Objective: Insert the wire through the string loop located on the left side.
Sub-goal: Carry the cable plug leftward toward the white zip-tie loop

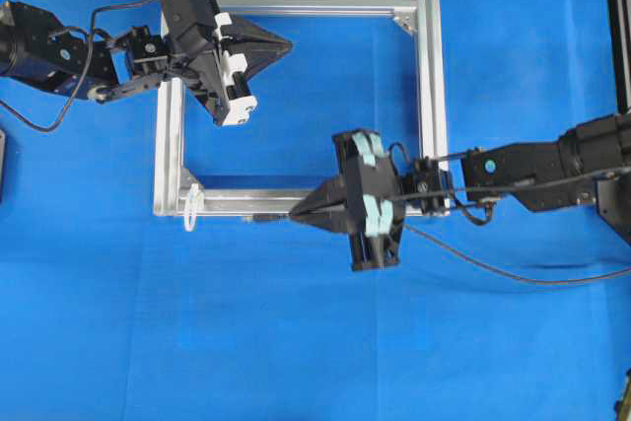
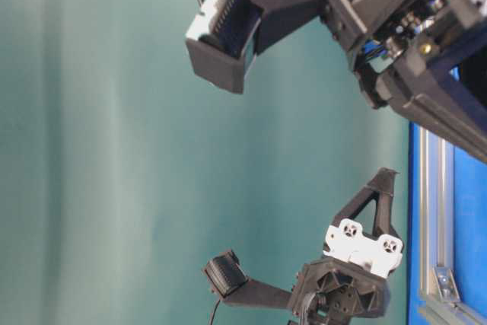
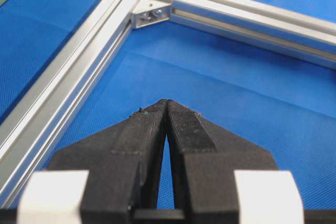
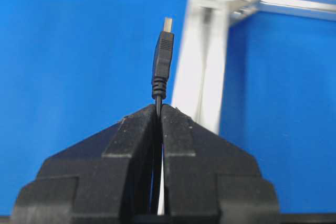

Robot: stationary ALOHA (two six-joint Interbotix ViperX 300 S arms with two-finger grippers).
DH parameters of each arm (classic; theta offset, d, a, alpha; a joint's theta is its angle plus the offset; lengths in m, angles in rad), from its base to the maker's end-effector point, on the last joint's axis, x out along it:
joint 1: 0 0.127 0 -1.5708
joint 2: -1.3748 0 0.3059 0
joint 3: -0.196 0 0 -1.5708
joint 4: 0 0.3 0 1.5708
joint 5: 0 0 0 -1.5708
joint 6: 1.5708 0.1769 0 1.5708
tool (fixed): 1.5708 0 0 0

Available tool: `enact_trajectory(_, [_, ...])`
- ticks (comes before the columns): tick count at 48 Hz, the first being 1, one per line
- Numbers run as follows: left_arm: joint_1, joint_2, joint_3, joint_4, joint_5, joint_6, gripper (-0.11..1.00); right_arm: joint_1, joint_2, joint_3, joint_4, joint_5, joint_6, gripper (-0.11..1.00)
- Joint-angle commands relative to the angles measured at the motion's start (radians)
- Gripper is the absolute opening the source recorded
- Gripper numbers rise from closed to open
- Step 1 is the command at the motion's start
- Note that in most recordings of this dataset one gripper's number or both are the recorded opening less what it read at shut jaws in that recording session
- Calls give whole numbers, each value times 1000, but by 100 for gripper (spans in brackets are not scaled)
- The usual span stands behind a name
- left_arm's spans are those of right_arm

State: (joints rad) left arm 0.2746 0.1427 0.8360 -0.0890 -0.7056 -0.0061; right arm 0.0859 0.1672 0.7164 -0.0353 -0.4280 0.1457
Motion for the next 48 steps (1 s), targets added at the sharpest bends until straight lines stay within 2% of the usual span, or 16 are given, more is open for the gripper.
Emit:
enact_trajectory(1, [-2, -32, -8, 2, -5, -2, 0, -12, -15, -17, 3, -3, 3, -10])
enact_trajectory(20, [-2, -32, -9, 2, -6, -2, 0, -17, -9, -28, 3, -5, 9, -10])
enact_trajectory(48, [-2, -32, -8, 2, -5, 3, 0, -14, 66, -163, 12, 51, 11, -10])
